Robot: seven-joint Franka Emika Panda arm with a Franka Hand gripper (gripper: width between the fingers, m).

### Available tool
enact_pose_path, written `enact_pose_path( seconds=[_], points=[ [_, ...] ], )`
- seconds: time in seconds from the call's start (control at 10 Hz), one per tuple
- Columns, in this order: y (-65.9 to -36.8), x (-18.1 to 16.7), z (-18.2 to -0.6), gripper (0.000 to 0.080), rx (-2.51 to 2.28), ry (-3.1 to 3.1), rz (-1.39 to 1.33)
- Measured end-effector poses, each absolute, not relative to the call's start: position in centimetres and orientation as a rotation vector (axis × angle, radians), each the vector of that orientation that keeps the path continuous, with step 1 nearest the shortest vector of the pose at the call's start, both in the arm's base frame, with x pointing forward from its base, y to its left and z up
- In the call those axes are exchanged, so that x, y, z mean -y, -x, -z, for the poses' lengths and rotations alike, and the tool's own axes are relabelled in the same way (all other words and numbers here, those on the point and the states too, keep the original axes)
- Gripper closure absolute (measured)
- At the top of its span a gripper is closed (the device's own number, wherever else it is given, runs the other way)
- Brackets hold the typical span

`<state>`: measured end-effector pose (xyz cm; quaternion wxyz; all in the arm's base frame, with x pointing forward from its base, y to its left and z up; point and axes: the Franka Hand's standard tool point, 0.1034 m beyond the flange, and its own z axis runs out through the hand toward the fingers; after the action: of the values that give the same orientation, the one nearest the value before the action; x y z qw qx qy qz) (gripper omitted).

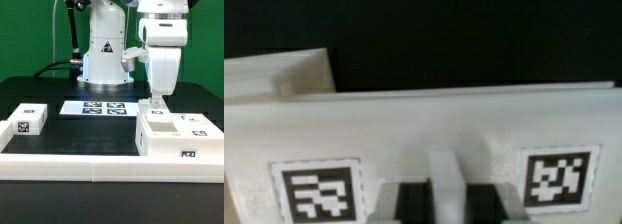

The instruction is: Assemble cabinet

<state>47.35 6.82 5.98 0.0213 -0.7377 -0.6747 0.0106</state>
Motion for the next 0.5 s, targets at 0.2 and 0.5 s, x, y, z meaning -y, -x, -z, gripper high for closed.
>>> enact_pose_path(
  seconds=[0.2, 0.5],
  points=[
    [-47.4, -6.8, -6.0, 0.0729, 2.092, 2.286, -0.033],
    [-49.3, -6.6, -6.0, 0.0729, 2.139, 2.251, -0.002]
  ],
)
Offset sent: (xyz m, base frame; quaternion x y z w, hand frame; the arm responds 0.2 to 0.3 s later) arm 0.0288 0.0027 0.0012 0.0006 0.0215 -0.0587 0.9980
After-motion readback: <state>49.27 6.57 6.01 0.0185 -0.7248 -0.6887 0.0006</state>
